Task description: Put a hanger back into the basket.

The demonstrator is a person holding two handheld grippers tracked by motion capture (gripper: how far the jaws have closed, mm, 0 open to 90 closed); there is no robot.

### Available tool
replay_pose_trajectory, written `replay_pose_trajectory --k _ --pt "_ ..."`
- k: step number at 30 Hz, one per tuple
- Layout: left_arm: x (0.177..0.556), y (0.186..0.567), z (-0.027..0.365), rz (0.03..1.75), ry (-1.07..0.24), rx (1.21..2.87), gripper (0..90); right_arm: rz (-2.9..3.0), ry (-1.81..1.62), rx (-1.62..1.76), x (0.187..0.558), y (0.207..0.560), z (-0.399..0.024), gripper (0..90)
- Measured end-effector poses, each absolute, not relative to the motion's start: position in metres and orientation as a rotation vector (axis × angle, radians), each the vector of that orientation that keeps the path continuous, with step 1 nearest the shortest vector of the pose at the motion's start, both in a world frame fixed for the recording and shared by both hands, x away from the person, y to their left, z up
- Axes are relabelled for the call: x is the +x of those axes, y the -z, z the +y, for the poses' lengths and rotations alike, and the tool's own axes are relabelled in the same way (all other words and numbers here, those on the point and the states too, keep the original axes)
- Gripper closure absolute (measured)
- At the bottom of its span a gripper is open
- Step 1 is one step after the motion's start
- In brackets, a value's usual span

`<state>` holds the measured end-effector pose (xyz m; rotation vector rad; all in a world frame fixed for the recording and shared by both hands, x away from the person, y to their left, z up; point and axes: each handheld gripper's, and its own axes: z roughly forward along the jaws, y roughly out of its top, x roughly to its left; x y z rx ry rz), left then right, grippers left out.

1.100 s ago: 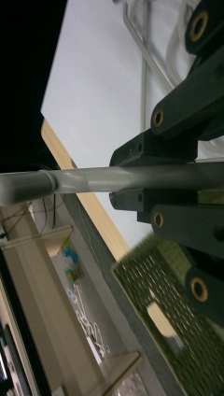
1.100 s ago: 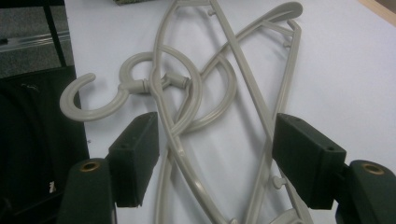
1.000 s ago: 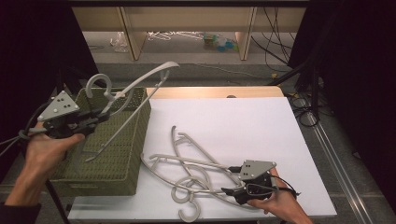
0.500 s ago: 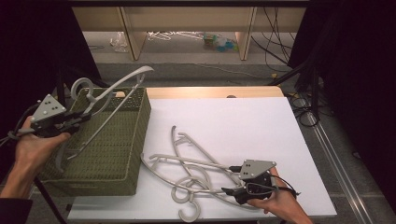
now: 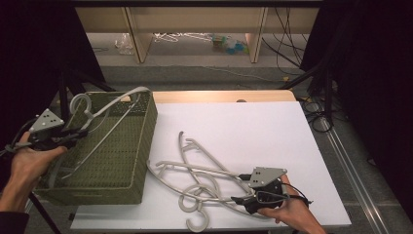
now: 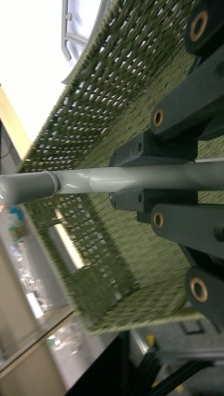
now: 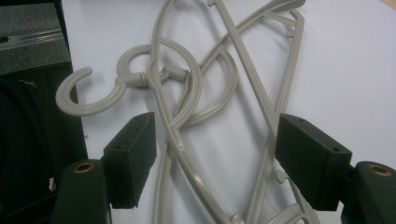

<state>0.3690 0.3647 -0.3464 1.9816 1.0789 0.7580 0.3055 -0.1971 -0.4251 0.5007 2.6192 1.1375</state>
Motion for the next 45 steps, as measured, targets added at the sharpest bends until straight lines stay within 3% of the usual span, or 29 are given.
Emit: replay_pose_trajectory --k 9,11,13,28,34,38,41,45 --pt "0.377 0.352 0.368 1.119 -0.713 2.085 79.2 2.616 -1.136 0.5 0.306 0.426 -0.197 30.4" --pt "0.38 0.358 0.364 1.148 -0.699 2.042 79.1 2.619 -1.132 0.502 0.305 0.426 -0.197 30.4" --pt "0.384 0.36 0.365 1.135 -0.681 2.12 79.0 2.617 -1.134 0.498 0.306 0.426 -0.198 30.3" --pt "0.399 0.41 0.379 1.389 -0.58 2.079 76.2 2.625 -1.116 0.51 0.306 0.428 -0.198 29.8" --pt "0.401 0.409 0.388 1.493 -0.638 2.011 74.5 2.623 -1.117 0.51 0.306 0.428 -0.198 29.6" --pt "0.397 0.402 0.395 1.547 -0.689 1.916 67.4 2.625 -1.12 0.511 0.306 0.428 -0.198 29.4" --pt "0.394 0.396 0.391 1.529 -0.729 1.866 64.9 2.628 -1.118 0.511 0.307 0.429 -0.198 29.0" --pt "0.379 0.376 0.376 1.421 -0.736 1.739 55.4 2.624 -1.121 0.517 0.307 0.429 -0.198 27.7"
